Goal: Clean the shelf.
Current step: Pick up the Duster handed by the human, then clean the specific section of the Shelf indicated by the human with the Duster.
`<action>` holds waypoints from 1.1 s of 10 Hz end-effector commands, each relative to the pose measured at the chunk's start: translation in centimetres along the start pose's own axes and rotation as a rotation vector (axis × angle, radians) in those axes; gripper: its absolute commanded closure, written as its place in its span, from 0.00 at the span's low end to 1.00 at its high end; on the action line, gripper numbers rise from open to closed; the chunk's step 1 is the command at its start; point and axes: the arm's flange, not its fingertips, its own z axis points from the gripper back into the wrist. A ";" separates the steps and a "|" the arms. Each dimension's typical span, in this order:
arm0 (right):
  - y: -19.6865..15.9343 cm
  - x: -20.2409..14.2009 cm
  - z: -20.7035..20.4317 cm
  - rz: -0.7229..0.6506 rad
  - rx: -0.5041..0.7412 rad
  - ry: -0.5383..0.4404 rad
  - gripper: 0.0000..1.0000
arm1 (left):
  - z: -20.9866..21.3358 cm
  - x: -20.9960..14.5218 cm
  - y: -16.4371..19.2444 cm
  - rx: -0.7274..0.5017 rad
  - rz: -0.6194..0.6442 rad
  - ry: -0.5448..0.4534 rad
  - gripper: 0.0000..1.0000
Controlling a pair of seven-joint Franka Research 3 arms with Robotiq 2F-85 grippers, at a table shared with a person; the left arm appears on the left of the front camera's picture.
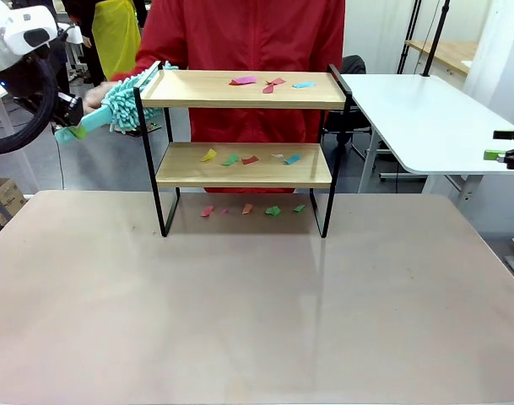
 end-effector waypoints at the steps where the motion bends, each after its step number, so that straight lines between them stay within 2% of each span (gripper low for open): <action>1: 0.0 0.6 -0.1 -0.015 -0.002 0.015 0.00 | 0.1 0.1 -0.5 -0.005 -0.014 0.000 1.00; 6: 0.0 0.6 -0.1 -0.015 -0.002 0.015 0.00 | 0.1 0.1 -0.5 -0.005 -0.014 0.000 1.00; 7: 0.0 0.6 -0.1 -0.015 -0.002 0.015 0.00 | -0.2 0.1 -0.6 -0.007 -0.010 0.005 0.87; 8: 0.0 0.6 -0.1 -0.015 -0.002 0.015 0.00 | 1.3 -0.8 0.3 0.035 -0.020 0.029 0.87; 11: 0.0 0.6 -0.1 -0.015 -0.002 0.015 0.00 | 6.0 -2.0 0.8 0.162 -0.136 0.226 0.87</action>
